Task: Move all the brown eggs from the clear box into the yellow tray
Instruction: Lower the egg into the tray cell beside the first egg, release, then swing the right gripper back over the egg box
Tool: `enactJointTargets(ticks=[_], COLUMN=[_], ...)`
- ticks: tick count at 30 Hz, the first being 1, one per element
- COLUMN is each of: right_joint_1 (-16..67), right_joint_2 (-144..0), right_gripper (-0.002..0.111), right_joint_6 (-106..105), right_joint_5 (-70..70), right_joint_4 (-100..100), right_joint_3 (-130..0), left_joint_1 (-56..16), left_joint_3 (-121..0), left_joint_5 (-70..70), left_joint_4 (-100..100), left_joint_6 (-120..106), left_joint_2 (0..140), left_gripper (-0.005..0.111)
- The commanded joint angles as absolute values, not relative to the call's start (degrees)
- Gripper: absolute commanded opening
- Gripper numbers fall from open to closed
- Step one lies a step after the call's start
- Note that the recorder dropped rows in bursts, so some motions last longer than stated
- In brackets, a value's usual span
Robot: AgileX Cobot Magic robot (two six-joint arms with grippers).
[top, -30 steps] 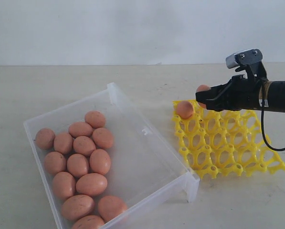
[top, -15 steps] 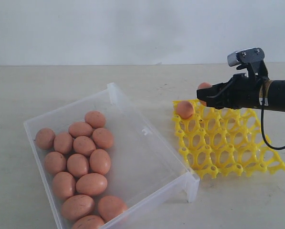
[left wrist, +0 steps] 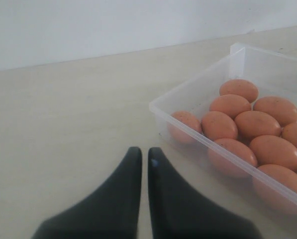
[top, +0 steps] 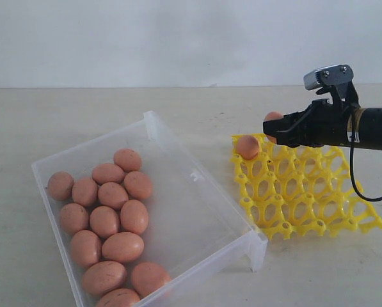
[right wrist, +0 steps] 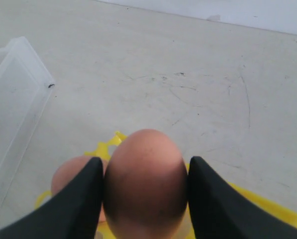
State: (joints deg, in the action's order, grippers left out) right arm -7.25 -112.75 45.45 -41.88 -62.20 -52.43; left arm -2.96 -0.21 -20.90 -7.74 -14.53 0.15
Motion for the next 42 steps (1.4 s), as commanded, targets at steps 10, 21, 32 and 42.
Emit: enactJointTargets(ticks=[10,21,32,42], right_joint_1=[-7.4,-7.4,-7.4,-6.27], right_joint_2=[-112.69,-112.69,-112.57,-98.07], right_gripper=[0.031,0.031,0.058,0.0], right_joint_6=[48.07,48.07,47.96,49.7], right_joint_5=[-41.77,-41.3,-45.53,-54.49], right_joint_4=[-65.25,-65.25,-61.7,-58.15], right_joint_3=[-52.61,-52.61,-52.61,-52.61], left_joint_1=[-3.31,-3.31,-3.31,-3.31], left_joint_3=[0.0,0.0,0.0,0.0], left_joint_5=[-20.6,-20.6,-20.6,-20.6], left_joint_4=[-8.14,-8.14,-8.14,-8.14], left_joint_6=[-14.59,-14.59,-14.59,-14.59], left_joint_2=[0.0,0.0,0.0,0.0], left_gripper=[0.004,0.004,0.004,0.004])
